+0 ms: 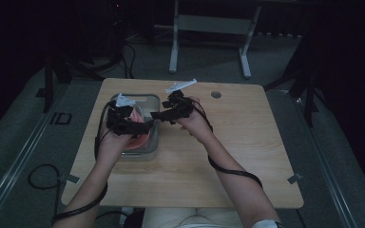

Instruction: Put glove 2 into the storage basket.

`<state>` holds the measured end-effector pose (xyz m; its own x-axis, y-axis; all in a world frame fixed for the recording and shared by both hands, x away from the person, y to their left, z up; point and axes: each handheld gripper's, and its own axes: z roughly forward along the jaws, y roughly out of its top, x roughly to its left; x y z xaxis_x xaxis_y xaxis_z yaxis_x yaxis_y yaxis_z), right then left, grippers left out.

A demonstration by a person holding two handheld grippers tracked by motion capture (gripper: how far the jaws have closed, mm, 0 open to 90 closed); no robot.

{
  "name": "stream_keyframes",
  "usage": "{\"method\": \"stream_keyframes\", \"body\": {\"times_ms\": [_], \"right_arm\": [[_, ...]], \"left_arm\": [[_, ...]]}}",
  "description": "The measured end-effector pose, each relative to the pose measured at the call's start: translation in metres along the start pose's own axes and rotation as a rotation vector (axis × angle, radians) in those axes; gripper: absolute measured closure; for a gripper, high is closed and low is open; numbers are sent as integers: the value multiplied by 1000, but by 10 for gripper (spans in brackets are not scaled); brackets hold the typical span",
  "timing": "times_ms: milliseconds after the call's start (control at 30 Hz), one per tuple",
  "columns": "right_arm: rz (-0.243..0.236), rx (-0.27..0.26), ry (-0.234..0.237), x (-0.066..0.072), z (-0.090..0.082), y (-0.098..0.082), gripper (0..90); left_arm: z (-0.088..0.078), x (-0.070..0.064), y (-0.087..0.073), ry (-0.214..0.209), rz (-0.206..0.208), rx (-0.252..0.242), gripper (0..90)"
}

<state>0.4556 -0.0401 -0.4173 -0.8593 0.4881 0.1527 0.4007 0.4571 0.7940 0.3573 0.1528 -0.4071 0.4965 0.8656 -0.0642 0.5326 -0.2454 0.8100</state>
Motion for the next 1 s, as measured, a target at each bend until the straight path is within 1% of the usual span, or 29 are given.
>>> {"method": "stream_keyframes", "body": {"times_ms": [33,67,100,133,200,233,267,300,333,367,400,467,500,533,600,667,700,733,800,867,933,1000], "right_arm": [[4,-9,0,-1,-3,-2,230],[-1,-13,-9,-1,-8,-6,194],[-1,-13,-9,-1,-8,-6,194],[-14,2,-24,-3,-11,-10,182],[-16,0,-26,-4,-12,-13,172],[-19,5,-34,-6,-14,-16,168],[-29,15,-46,-7,-15,-19,166],[-27,16,-51,-7,-17,-22,156],[-21,13,-41,-8,-20,-26,141],[-20,9,-34,-8,-22,-29,142],[-18,5,-38,-8,-25,-32,142],[-19,3,-40,-9,-30,-40,142],[-20,3,-48,-9,-31,-44,143],[-21,4,-56,-10,-33,-47,143],[-15,14,-61,-12,-35,-56,143],[-10,21,-62,-14,-36,-64,143],[-10,27,-62,-15,-37,-68,143],[-8,30,-66,-16,-37,-71,143],[-6,37,-65,-18,-38,-78,143],[-9,44,-67,-19,-38,-84,143],[-20,47,-71,-19,-39,-90,143],[-32,50,-74,-20,-39,-97,143]], "left_arm": [[1,-5,0,-6,16,3,16],[2,-10,-1,-13,29,4,16],[3,-14,-2,-21,40,5,16],[5,-19,-2,-30,51,6,16],[8,-29,-3,-53,86,-4,16],[9,-34,-4,-58,104,7,16],[10,-40,-4,-57,123,9,16],[11,-46,-5,-53,147,12,16],[12,-52,-5,-54,162,12,16],[14,-56,-6,-69,165,12,16],[16,-60,-6,-83,171,14,16],[19,-67,-8,-93,190,7,16],[20,-70,-9,-109,193,7,16],[22,-73,-10,-134,189,6,16],[27,-79,-14,-157,195,11,16],[33,-85,-19,-170,215,34,16],[36,-87,-22,-182,215,40,16],[38,-90,-24,-191,213,35,16],[42,-93,-29,-200,222,35,16],[46,-96,-33,-215,221,44,16],[48,-99,-36,-227,223,36,16],[50,-101,-41,-225,229,28,16]]}}
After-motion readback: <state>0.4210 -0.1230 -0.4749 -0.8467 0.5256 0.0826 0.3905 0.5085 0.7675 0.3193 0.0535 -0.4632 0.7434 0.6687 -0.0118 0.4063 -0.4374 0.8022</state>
